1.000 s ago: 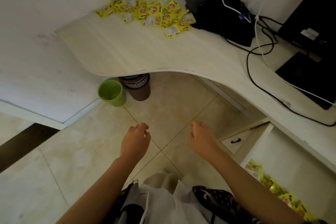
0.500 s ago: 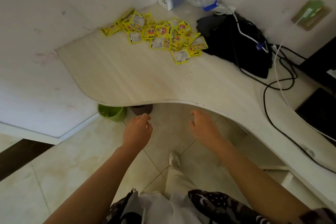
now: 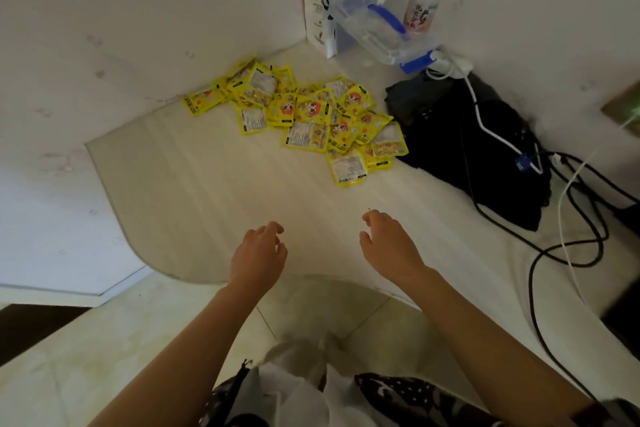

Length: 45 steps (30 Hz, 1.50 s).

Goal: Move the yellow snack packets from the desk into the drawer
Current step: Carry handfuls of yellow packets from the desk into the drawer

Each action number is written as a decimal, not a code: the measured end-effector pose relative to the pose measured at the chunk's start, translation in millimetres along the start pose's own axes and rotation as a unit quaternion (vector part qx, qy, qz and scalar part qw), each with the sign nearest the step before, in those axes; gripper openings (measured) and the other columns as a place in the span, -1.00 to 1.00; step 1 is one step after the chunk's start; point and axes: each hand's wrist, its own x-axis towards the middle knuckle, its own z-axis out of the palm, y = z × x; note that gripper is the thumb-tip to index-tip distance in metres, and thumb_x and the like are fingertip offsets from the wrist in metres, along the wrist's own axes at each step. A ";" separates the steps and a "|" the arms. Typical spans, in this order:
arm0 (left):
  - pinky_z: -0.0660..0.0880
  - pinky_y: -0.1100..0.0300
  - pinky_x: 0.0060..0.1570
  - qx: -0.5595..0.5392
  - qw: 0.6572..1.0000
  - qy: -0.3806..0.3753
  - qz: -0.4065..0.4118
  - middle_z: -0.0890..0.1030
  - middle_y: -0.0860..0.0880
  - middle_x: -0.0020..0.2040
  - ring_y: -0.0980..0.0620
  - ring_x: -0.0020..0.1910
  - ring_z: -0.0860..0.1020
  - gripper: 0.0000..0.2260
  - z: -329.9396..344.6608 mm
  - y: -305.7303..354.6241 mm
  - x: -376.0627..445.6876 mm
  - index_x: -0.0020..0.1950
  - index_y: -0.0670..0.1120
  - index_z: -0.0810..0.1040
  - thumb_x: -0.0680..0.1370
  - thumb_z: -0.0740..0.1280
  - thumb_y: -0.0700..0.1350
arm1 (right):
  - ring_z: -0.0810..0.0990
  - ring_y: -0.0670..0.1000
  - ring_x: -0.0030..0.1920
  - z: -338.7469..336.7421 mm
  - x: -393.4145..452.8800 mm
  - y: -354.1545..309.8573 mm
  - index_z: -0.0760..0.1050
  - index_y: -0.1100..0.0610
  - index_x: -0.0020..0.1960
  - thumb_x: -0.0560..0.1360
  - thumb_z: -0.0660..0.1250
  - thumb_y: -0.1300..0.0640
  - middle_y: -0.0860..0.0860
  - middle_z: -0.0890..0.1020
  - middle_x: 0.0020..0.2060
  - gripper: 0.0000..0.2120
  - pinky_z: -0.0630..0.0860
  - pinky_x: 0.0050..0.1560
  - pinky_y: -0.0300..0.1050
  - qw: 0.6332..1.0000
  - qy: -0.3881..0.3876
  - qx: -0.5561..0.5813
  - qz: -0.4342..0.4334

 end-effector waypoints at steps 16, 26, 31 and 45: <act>0.46 0.04 0.09 -0.013 0.998 -0.061 -0.004 0.57 -0.06 0.08 -0.09 0.12 0.50 -0.79 -52.5 -19.9 213.9 0.16 -0.08 0.51 0.54 0.26 -0.11 | 0.51 0.23 0.14 -45.4 162.3 -20.7 0.41 0.23 0.21 0.57 0.19 0.13 0.22 0.55 0.12 -0.73 0.49 0.06 0.05 0.995 0.029 0.026 0.090; 0.42 -0.01 0.16 -0.060 0.991 -0.068 -0.099 0.55 -0.20 0.23 -0.20 0.24 0.47 -0.66 -51.7 2.0 323.8 0.27 -0.17 0.47 0.51 0.30 -0.14 | 0.53 0.27 0.15 -67.1 239.9 -8.8 0.36 0.33 0.21 0.55 0.16 0.23 0.27 0.55 0.11 -0.72 0.42 0.01 -0.02 0.964 0.052 0.104 0.240; 0.43 -0.08 0.14 -0.048 0.988 -0.039 -0.139 0.54 -0.24 0.21 -0.26 0.22 0.47 -0.64 -36.7 9.9 348.7 0.27 -0.20 0.43 0.52 0.29 -0.08 | 0.58 0.07 -0.22 -69.4 271.7 -1.0 0.39 0.31 0.24 0.54 0.19 0.20 0.08 0.55 -0.12 -0.69 0.36 -0.31 -0.22 0.947 0.017 0.143 0.288; 0.18 -0.07 0.37 -0.021 0.978 -0.013 -0.205 0.13 -0.30 0.47 -0.24 0.46 0.13 -0.21 -7.9 38.4 368.6 0.48 -0.34 0.01 0.51 0.37 0.05 | 0.48 0.28 0.25 -56.2 315.8 -1.0 0.20 0.30 0.36 0.54 0.28 0.07 0.25 0.41 0.31 -0.48 0.48 0.11 0.10 0.929 0.026 0.070 0.363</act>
